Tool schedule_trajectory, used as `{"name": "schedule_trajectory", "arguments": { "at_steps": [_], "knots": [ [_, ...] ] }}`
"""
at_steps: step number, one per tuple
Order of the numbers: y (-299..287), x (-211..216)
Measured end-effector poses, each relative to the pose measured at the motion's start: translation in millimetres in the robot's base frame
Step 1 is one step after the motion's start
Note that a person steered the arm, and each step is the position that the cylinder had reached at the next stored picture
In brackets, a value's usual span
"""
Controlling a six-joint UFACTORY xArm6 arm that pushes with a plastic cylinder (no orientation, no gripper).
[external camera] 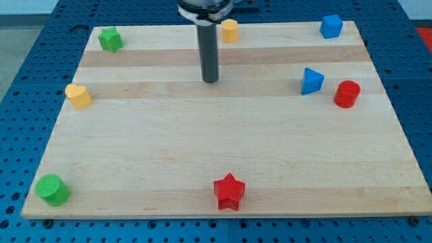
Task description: Nudge blue triangle a bit left
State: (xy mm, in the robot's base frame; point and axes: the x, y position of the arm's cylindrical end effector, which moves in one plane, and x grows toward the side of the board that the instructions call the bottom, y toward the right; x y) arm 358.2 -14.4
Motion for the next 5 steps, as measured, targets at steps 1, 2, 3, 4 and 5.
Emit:
{"name": "schedule_trajectory", "arguments": {
  "at_steps": [1,2,3,4,5],
  "knots": [
    [31,0],
    [31,0],
    [34,-3],
    [46,-5],
    [70,-5]
  ]
}}
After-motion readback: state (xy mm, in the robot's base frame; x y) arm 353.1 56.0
